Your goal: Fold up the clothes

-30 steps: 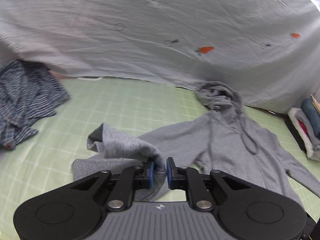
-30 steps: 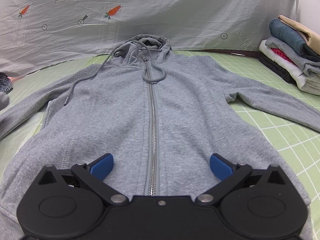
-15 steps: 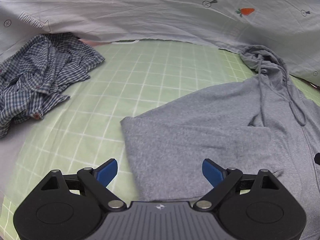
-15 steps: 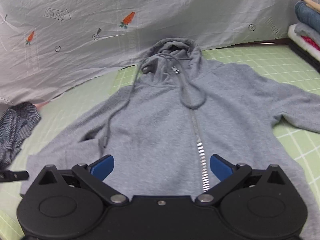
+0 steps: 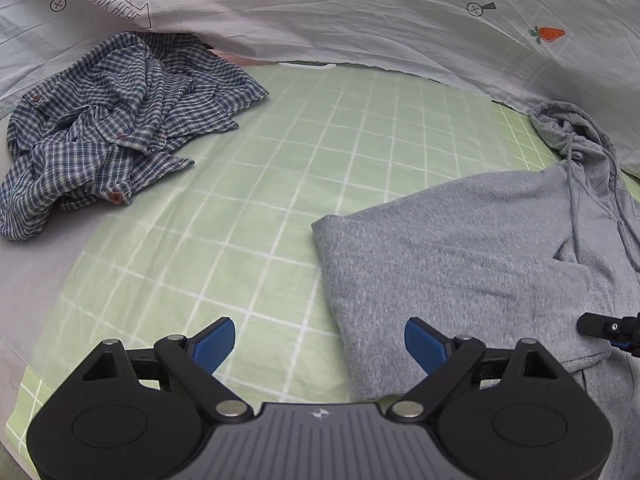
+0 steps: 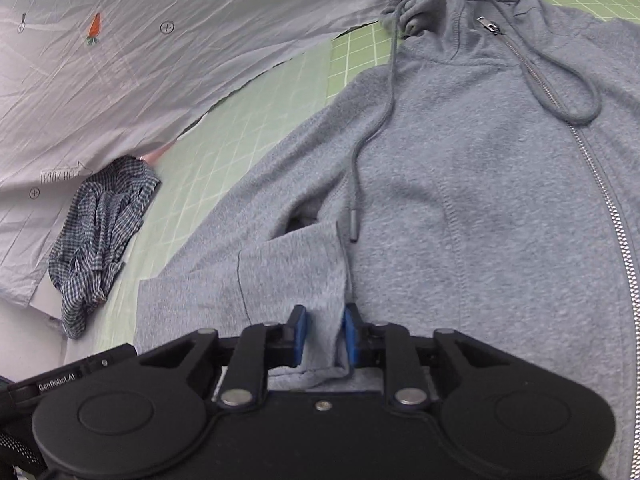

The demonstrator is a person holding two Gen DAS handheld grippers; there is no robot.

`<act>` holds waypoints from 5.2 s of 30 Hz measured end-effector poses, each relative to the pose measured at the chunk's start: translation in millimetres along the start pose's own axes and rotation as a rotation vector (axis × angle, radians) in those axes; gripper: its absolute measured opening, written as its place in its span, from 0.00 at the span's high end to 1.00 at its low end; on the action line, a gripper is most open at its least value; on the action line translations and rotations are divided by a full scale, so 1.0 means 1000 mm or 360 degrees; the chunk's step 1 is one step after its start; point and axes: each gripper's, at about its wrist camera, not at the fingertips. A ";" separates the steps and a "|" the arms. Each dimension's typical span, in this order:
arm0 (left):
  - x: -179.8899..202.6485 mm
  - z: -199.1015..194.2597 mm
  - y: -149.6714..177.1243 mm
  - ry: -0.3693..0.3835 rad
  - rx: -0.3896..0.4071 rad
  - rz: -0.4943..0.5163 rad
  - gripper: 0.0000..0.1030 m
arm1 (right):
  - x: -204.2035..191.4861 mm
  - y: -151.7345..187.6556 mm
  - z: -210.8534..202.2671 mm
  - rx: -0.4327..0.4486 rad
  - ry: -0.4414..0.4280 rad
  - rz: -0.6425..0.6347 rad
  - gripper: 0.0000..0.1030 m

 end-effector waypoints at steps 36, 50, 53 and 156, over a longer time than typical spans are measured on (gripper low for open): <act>0.193 -0.028 0.028 -0.0046 -0.0012 0.0089 0.11 | 0.156 -0.100 -0.178 0.0640 -0.0163 0.0413 0.95; 0.229 0.022 -0.002 -0.0165 -0.0155 0.0212 0.11 | 0.261 -0.152 -0.232 0.1098 0.0073 0.0662 0.95; 0.240 0.028 0.000 -0.0189 -0.0157 0.0303 0.11 | 0.277 -0.147 -0.248 0.1169 0.0225 0.0663 0.95; 0.245 0.181 -0.194 0.0640 -0.0089 -0.0351 0.88 | 0.359 -0.074 -0.201 0.0653 0.1190 0.0508 0.54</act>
Point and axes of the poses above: each gripper's, at about its wrist camera, not at the fingertips, and z roughly the way its jaws point, x to its right, y to its underside, and after that the axes turned 2 degrees about z, right-handed
